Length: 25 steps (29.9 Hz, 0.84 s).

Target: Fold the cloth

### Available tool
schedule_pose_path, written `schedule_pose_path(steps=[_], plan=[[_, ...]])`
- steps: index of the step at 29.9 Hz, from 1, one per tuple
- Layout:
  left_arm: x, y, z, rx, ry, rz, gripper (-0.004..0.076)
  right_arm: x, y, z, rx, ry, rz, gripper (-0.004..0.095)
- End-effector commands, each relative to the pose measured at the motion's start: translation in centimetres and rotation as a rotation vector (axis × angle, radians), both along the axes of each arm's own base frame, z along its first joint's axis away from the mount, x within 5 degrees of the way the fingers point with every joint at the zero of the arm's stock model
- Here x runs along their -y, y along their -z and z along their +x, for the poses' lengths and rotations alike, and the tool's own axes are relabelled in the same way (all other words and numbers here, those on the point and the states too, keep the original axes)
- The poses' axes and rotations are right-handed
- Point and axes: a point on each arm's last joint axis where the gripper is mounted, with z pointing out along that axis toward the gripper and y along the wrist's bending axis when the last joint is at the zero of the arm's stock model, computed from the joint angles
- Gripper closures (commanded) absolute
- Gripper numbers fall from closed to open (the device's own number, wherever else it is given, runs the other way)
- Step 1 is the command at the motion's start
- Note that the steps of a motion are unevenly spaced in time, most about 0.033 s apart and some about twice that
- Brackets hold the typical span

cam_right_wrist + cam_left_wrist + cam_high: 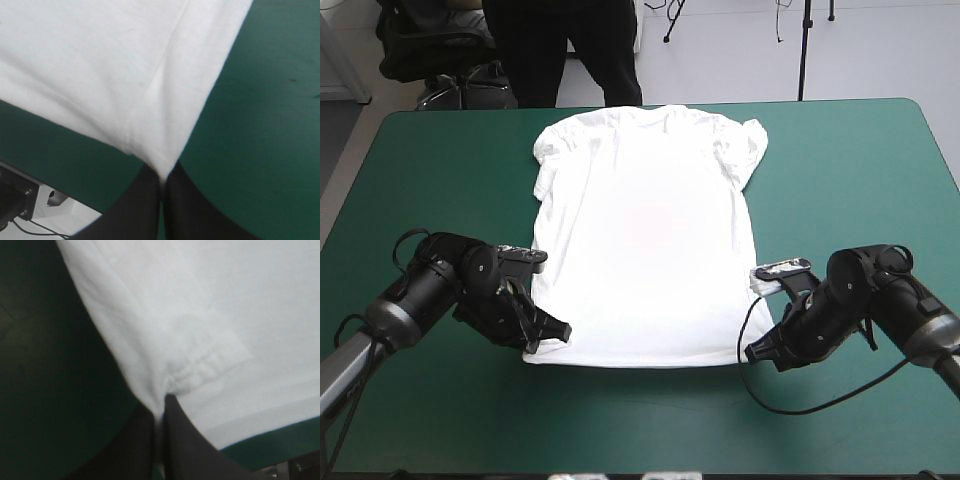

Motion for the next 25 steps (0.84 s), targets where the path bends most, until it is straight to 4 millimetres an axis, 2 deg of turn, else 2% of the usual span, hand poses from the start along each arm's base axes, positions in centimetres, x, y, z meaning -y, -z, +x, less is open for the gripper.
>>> schedule_pose_path(steps=[1, 8, 16, 18, 20, 24, 25], plan=[[0.1, -1.0, -1.4, 0.021, -0.014, -0.061, 0.0733, 0.2, -0.8, -1.5, -0.008, 0.002, 0.035, 0.0925], [-0.2, -1.1, -2.4, 0.01, -0.017, -0.08, 0.0733, 0.7, 0.5, -3.7, -0.056, 0.017, 0.068, 0.0925], [-0.4, -1.0, -2.2, 0.035, -0.018, -0.061, 0.0731, 0.9, 0.9, -3.8, -0.043, 0.013, 0.048, 0.0905], [-0.4, -1.0, -2.3, 0.029, -0.017, -0.056, 0.0703, 0.9, 0.9, -3.8, -0.039, 0.011, 0.047, 0.0843], [-0.4, -1.0, -2.3, 0.021, -0.015, -0.053, 0.0642, 0.9, 1.0, -3.7, -0.039, -0.002, 0.045, 0.0742], [-0.5, -0.9, -2.6, -0.01, -0.003, -0.039, 0.0469, 0.9, 1.0, -3.8, -0.044, -0.003, 0.044, 0.0529], [-0.6, -0.9, -2.6, -0.014, -0.003, -0.037, 0.0447, 0.9, 1.0, -3.8, -0.046, -0.004, 0.044, 0.0479]])
